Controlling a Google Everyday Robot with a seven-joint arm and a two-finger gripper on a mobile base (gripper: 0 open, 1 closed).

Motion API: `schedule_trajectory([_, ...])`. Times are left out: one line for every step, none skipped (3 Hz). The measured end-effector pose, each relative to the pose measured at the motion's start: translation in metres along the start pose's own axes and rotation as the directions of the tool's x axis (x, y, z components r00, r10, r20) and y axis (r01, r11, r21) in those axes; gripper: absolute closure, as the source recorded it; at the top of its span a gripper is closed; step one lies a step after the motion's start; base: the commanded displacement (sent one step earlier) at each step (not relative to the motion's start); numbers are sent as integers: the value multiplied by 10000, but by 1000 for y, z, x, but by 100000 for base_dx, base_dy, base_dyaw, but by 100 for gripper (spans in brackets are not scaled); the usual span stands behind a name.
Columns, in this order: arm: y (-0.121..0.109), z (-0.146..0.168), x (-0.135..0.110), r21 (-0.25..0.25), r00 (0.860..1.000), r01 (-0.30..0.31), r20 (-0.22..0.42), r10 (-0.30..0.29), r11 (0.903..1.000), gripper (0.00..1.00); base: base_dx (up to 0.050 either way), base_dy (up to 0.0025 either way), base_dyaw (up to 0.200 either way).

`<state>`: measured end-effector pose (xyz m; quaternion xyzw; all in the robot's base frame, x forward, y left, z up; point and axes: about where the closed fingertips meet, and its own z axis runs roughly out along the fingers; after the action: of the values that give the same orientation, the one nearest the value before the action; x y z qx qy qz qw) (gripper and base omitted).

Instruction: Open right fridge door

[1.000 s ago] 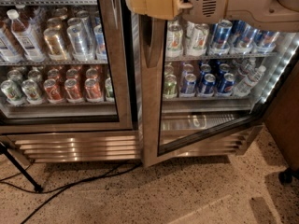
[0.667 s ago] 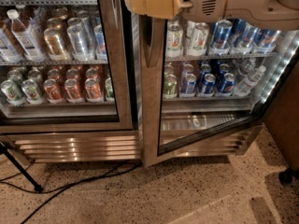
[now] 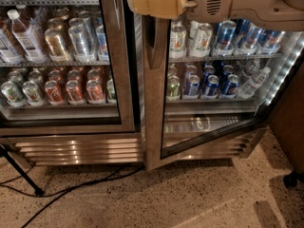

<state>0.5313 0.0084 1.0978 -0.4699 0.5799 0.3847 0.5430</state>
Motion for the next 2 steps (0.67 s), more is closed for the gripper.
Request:
schedule_trajectory([4,-7,2,233,9997,-182,-132,185,9996,100,0,0,0])
schedule_trajectory([5,-9,3,241,9997,-188,-138,191,9995,100,0,0,0])
